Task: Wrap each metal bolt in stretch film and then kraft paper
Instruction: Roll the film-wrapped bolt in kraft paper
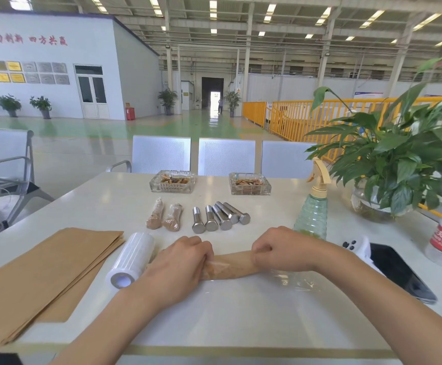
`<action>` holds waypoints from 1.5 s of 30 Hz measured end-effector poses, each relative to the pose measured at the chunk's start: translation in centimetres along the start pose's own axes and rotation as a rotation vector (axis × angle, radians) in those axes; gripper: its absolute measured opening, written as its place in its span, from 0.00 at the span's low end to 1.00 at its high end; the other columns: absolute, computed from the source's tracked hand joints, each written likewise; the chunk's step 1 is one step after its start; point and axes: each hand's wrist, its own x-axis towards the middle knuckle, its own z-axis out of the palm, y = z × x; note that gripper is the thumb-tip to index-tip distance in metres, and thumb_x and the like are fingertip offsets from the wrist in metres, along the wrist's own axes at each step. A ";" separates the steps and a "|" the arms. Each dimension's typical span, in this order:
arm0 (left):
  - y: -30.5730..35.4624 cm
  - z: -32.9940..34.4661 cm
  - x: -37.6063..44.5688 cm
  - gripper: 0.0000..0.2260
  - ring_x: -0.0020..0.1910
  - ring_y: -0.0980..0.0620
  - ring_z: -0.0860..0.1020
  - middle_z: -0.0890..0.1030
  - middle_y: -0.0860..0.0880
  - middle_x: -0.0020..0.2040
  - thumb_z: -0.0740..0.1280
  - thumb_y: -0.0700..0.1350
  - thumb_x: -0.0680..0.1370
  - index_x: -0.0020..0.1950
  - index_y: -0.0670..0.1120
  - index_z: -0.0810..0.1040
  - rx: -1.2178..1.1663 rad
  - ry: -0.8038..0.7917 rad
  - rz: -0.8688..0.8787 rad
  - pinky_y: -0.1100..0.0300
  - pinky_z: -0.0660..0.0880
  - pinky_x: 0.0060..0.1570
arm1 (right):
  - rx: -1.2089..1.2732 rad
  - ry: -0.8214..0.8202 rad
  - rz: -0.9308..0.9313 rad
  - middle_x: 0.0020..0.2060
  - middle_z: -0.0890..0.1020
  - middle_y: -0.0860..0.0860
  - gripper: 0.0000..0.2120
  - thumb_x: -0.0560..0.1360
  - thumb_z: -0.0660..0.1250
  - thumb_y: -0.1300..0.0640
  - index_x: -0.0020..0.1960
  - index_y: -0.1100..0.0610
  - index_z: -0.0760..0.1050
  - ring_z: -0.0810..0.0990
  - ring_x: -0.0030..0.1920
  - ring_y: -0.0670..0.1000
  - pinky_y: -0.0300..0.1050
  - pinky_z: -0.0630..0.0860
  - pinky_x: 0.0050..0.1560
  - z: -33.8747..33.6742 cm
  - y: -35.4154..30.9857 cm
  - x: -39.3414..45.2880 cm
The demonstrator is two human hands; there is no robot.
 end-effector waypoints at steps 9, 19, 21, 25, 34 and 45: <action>0.0 -0.4 0.4 0.11 0.51 0.51 0.75 0.76 0.56 0.48 0.58 0.42 0.80 0.54 0.56 0.76 -0.056 -0.014 -0.038 0.52 0.74 0.51 | 0.051 0.107 0.260 0.39 0.81 0.50 0.09 0.75 0.63 0.55 0.40 0.57 0.79 0.77 0.41 0.52 0.43 0.74 0.41 0.8 -1.1 0.8; 0.0 -1.1 0.4 0.19 0.47 0.51 0.76 0.77 0.55 0.46 0.60 0.38 0.79 0.62 0.59 0.77 -0.134 -0.003 -0.006 0.53 0.75 0.53 | -0.039 0.147 0.511 0.63 0.79 0.52 0.16 0.79 0.61 0.51 0.64 0.54 0.75 0.76 0.53 0.56 0.46 0.72 0.50 2.3 -2.7 2.2; 0.0 -1.2 0.4 0.20 0.48 0.51 0.77 0.74 0.55 0.47 0.61 0.37 0.78 0.60 0.59 0.81 -0.131 -0.012 0.011 0.53 0.75 0.53 | -0.055 0.163 0.515 0.62 0.79 0.51 0.13 0.79 0.62 0.51 0.62 0.53 0.74 0.74 0.51 0.55 0.45 0.70 0.47 2.6 -2.7 2.4; 0.3 -1.3 0.5 0.17 0.55 0.54 0.77 0.75 0.58 0.52 0.62 0.41 0.79 0.58 0.61 0.82 -0.080 -0.066 0.019 0.54 0.76 0.54 | -0.248 0.269 0.473 0.63 0.76 0.51 0.17 0.76 0.65 0.55 0.64 0.50 0.71 0.74 0.64 0.56 0.49 0.68 0.53 3.2 -3.3 1.9; 0.8 -2.2 0.8 0.22 0.51 0.53 0.74 0.76 0.55 0.50 0.51 0.57 0.73 0.55 0.56 0.83 -0.042 -0.203 0.006 0.55 0.74 0.52 | -0.339 0.229 -0.140 0.51 0.82 0.48 0.12 0.76 0.64 0.54 0.58 0.47 0.80 0.75 0.57 0.55 0.50 0.67 0.56 4.8 -5.9 1.0; 1.4 -2.0 0.8 0.07 0.54 0.50 0.74 0.76 0.53 0.51 0.63 0.55 0.80 0.51 0.53 0.75 0.164 -0.119 0.092 0.55 0.68 0.47 | -0.365 0.295 -0.282 0.47 0.81 0.48 0.09 0.80 0.61 0.52 0.56 0.49 0.78 0.73 0.56 0.53 0.51 0.64 0.61 4.6 -4.7 1.1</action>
